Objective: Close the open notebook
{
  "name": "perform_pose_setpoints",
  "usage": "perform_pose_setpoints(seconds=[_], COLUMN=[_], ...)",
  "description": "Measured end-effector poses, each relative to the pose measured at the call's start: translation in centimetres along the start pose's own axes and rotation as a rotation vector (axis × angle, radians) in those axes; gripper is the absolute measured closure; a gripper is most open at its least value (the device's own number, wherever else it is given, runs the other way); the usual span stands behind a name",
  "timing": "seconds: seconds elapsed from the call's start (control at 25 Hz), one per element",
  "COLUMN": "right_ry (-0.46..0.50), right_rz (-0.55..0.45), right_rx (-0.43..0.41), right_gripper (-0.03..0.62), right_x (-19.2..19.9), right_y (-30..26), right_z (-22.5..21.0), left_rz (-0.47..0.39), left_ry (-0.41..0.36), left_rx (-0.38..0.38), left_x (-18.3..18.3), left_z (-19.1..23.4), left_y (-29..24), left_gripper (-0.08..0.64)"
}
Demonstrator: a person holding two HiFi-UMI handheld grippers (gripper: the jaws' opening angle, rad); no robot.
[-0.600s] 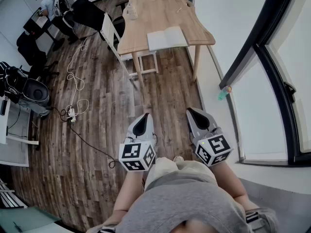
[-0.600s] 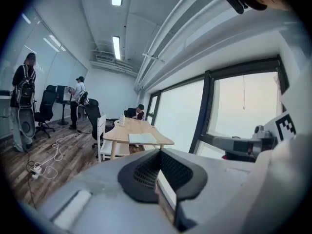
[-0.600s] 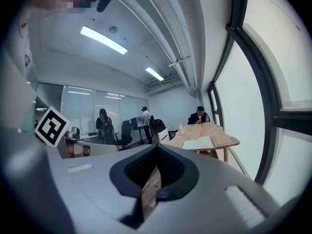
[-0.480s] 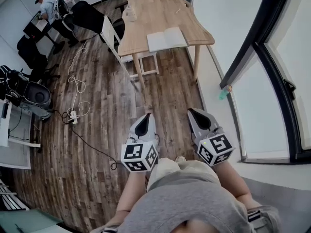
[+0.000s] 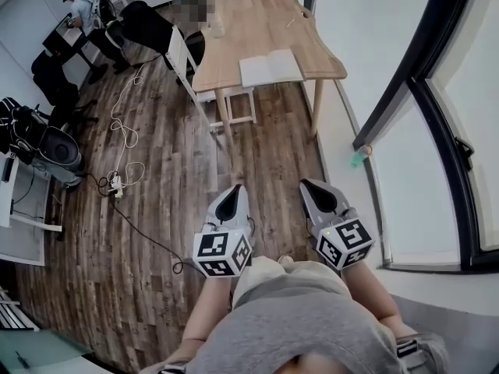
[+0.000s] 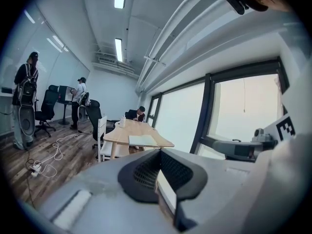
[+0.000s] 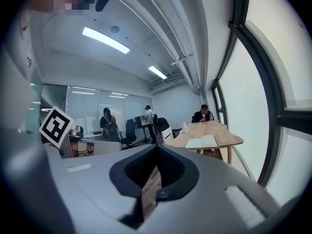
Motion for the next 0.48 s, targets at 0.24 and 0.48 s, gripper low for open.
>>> perform_pose_setpoints(seconds=[0.24, 0.48], right_ry=[0.021, 0.016], right_rz=[-0.018, -0.017], right_rx=[-0.024, -0.020], right_gripper=[0.592, 0.592], right_x=[0.0, 0.2], right_y=[0.2, 0.2], right_z=[-1.2, -3.1], left_rz=[0.001, 0.003], left_ry=[0.005, 0.008], left_rx=[-0.011, -0.013], left_x=[0.1, 0.4], left_z=[-0.7, -1.8], left_y=[-1.0, -2.2], left_gripper=[0.558, 0.558])
Point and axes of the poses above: the fingertips, and each gripper's own axes: y backward along the fingers, z to its left, x out of its underside, the point moved 9 cm from there along y, backward along the fingers
